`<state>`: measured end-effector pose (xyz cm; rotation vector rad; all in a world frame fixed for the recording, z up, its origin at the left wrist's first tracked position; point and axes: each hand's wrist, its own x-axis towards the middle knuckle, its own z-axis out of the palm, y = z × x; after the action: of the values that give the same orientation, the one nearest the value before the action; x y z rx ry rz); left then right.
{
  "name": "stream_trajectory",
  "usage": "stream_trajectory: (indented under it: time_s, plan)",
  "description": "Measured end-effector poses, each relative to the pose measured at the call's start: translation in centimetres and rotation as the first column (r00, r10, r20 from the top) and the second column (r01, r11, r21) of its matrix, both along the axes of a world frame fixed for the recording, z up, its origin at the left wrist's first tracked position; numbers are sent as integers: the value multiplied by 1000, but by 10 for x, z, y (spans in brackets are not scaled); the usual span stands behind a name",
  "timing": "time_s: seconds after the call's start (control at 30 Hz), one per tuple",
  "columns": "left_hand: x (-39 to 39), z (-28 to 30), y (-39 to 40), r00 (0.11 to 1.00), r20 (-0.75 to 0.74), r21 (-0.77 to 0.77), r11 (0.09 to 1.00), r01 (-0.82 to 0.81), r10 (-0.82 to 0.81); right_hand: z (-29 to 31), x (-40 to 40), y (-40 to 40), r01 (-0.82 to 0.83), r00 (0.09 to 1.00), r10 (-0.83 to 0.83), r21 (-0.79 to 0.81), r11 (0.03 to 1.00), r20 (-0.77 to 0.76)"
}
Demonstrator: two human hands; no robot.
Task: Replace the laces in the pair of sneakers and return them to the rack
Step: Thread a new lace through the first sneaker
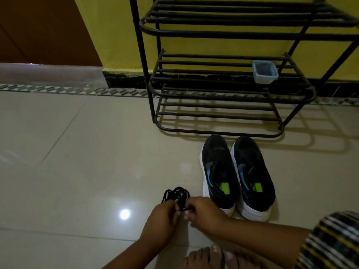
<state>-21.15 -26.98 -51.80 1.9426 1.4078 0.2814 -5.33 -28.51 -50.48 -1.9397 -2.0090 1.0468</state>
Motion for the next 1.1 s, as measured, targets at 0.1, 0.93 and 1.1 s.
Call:
stream_trajectory:
  time_s: [0.1,0.93,1.1]
  plan:
    - [-1,8,3,996,88,49,998,-38,34,2,0,5,-1,1000,2,22,1000,-24]
    - [65,73,1,906,377,335,940,60,-192,171,61,-16,504,90,-364,-273,820,-927]
    - [37,51,16,961,242,247,967,69,-131,173,107,-19,755,141,-433,-186,628,-890]
